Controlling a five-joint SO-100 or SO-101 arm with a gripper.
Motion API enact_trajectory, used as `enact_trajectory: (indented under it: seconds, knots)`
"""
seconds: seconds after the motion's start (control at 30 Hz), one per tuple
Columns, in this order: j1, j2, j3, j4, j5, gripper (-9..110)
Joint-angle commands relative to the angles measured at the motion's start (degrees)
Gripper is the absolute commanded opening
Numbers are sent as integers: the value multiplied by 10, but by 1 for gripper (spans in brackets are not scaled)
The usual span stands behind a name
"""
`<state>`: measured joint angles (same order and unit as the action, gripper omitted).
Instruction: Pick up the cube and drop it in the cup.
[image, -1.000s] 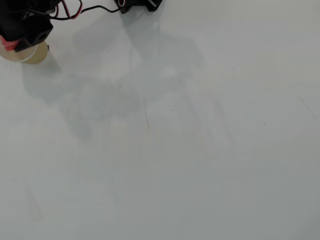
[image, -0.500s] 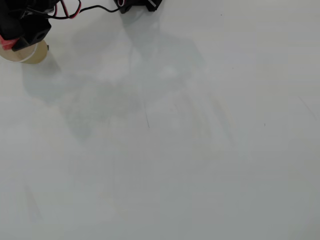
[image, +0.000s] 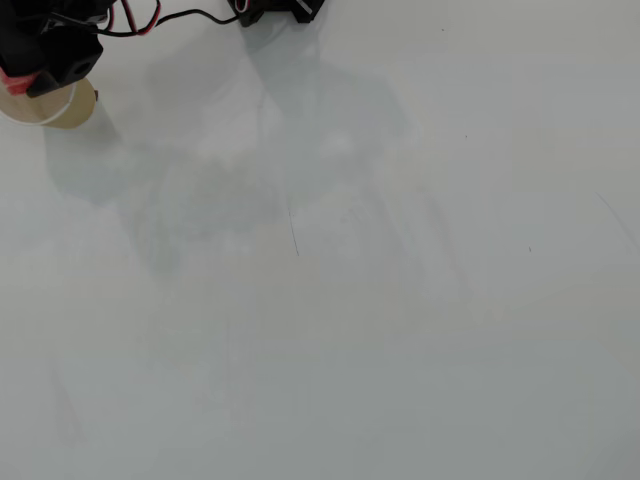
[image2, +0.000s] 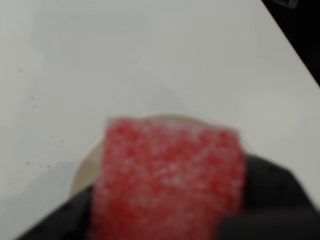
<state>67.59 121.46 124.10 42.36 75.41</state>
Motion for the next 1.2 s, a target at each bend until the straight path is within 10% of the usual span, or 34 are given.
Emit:
enact_trajectory:
  seconds: [0.0,1.17]
  knots:
    - [4,5,-81,-2,-7,17]
    - [-8,7,-80,-11,-3,39]
